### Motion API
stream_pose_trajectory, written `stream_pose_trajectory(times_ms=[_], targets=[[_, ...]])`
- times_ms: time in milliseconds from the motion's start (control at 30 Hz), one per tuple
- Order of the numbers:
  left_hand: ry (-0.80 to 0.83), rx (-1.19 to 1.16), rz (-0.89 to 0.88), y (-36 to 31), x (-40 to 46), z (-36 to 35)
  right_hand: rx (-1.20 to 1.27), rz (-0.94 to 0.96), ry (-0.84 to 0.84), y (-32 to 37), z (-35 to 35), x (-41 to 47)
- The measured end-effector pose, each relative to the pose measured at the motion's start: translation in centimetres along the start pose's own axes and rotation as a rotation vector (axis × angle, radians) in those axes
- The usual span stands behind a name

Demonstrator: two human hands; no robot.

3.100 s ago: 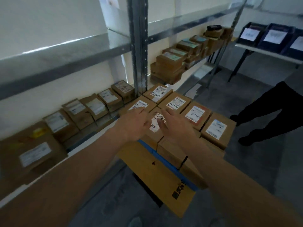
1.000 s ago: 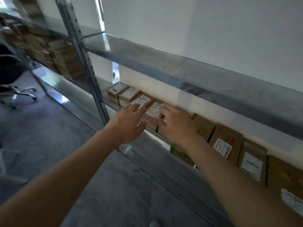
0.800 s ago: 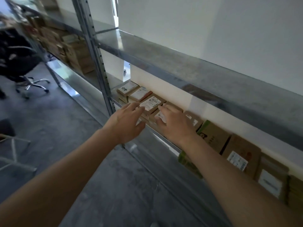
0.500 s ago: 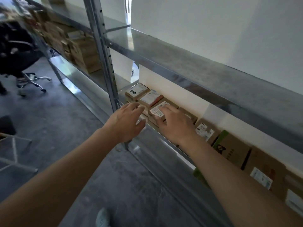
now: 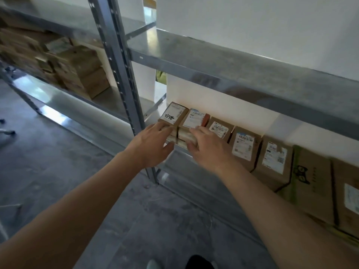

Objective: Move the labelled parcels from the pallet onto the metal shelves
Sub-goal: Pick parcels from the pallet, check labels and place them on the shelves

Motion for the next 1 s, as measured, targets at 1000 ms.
stream_pose_trajectory(times_ms=[1000], targets=[[0.216, -0.164, -0.041, 13.8, 15.8, -13.4, -0.074, -0.126, 0.130, -2.4, -18.0, 15.9]])
Point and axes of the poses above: each hand's wrist, its own x-axis towards the middle knuckle, its own z-axis out of the back of the hand, y = z × x, the point moved 10 cm from there along x, towards the middle knuckle, and after that the axes turned 13 degrees about -y, right-handed, at the moved point
